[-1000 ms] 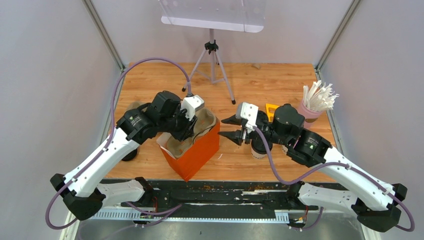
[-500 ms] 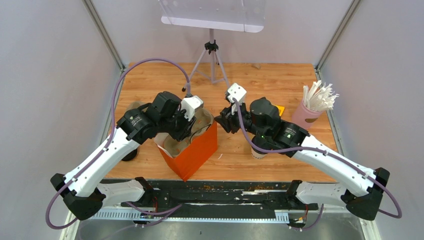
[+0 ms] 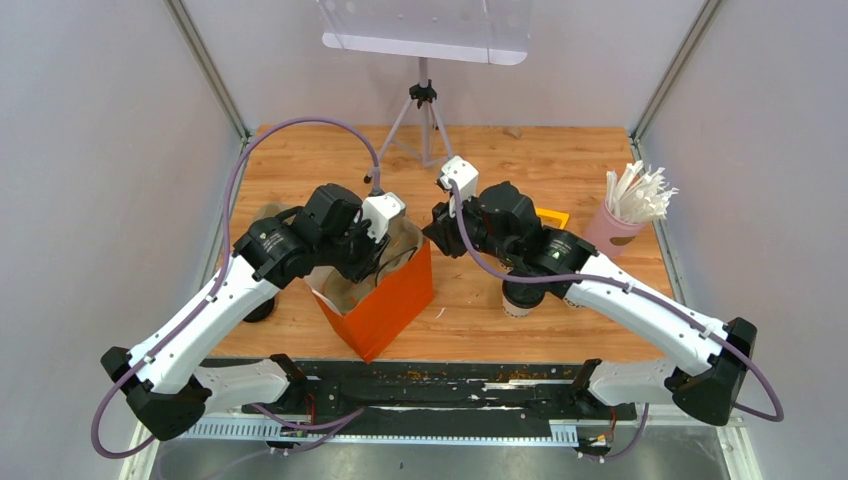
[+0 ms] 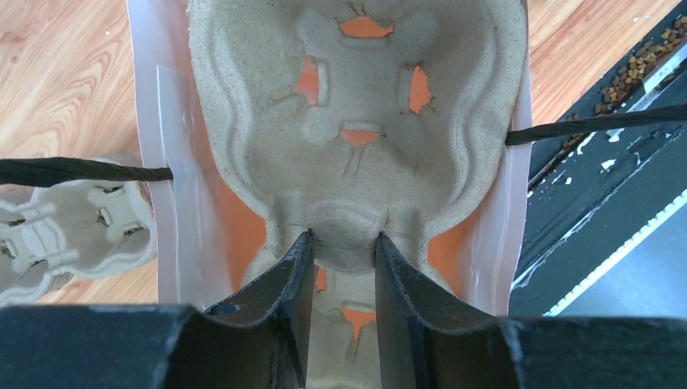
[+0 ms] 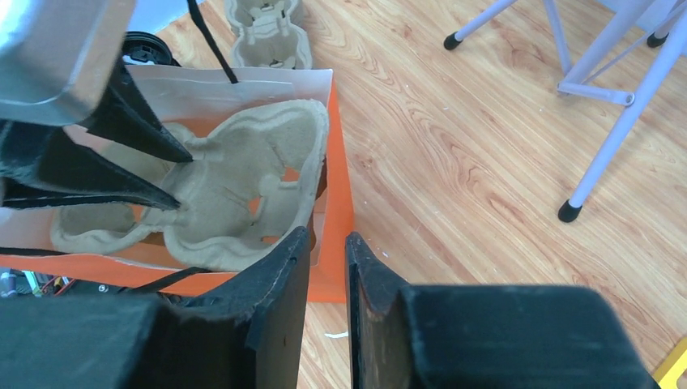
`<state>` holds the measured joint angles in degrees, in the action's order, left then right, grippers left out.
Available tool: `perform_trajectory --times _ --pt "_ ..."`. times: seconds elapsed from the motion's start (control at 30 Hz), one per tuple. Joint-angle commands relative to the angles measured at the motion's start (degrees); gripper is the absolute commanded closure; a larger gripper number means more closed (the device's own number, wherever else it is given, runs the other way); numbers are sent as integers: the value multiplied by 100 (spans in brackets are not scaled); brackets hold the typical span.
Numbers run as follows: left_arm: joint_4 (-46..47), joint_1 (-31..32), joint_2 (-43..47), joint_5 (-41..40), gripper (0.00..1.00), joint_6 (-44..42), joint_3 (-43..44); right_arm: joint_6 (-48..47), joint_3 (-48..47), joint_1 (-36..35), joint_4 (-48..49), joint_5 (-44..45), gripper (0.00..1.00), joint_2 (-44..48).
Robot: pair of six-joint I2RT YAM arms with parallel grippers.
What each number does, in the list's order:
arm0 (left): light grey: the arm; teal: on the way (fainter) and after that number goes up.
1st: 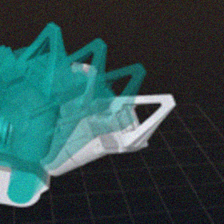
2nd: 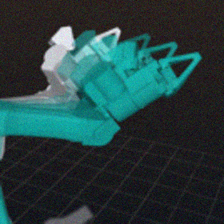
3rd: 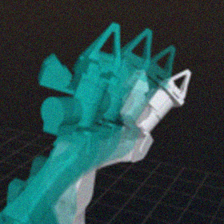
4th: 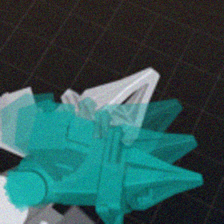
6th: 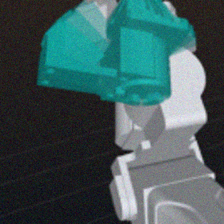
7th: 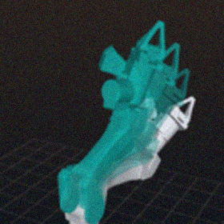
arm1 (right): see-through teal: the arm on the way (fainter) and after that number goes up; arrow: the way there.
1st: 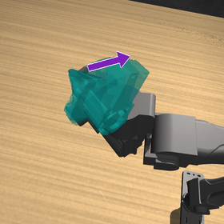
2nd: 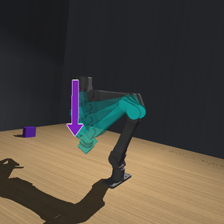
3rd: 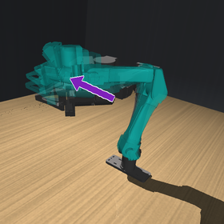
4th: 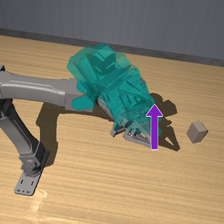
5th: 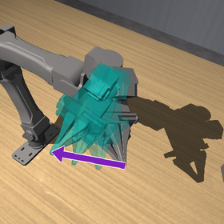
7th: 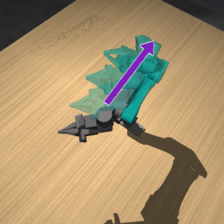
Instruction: Pack the takeout coffee
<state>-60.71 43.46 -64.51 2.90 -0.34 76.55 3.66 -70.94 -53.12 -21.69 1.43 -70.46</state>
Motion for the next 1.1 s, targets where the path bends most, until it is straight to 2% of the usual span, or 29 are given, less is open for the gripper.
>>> perform_trajectory --times 0.0,0.33,0.6,0.9,1.0,1.07 --pt "-124 22 49 -205 90 -76 19 87 -359 80 -108 -53 79 -227" --pt "-190 22 29 -277 90 -99 94 89 -438 108 -188 -476 82 -472" --pt "-245 22 -1 -275 90 -87 126 -28 -698 160 -490 -409 93 -741" --pt "-541 22 -192 -801 89 -1 161 45 -626 170 -509 -270 94 -682" --pt "-629 22 -261 -877 86 7 195 69 -621 169 -495 -222 93 -644" --pt "-600 22 -247 -792 77 5 210 80 -630 177 -479 -186 90 -605"
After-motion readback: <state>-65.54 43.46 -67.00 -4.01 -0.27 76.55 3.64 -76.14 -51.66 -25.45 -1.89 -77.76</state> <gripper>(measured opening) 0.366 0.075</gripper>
